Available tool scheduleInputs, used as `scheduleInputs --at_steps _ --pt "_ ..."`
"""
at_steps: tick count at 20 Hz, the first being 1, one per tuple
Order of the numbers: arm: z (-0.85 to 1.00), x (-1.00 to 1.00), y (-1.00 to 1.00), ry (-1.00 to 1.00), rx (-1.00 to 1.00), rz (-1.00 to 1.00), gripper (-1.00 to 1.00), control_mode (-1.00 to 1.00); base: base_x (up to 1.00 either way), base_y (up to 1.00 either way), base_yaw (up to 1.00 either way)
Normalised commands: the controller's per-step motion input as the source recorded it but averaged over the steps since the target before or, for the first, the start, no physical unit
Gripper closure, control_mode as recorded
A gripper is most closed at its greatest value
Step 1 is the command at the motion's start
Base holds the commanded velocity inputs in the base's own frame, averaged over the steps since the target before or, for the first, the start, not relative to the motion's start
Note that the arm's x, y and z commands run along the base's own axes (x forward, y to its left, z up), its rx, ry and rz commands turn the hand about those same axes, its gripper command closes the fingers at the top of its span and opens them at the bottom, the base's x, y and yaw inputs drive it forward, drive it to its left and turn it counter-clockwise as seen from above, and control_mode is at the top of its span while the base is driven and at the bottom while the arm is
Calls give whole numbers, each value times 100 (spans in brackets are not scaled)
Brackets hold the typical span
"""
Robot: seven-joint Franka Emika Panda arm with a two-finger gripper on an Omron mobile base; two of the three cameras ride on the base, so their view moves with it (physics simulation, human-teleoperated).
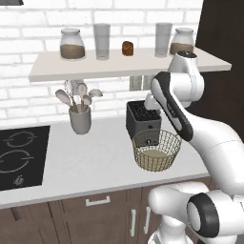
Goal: Open the cabinet, pick up the bread from the cabinet and place it in the basket. Then move the basket to the dining counter.
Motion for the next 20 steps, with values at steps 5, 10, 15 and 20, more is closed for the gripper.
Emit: scheduleInputs --at_steps 5,10,15,20 --pt "0 0 0 0 0 0 -100 -100 0 0 0" --pt "0 -4 -2 -3 -2 0 -100 -100 0 0 0" --pt "64 0 3 -43 -27 -1 -100 -100 0 0 0" --pt "99 14 1 -43 -12 -8 -100 -100 0 0 0"
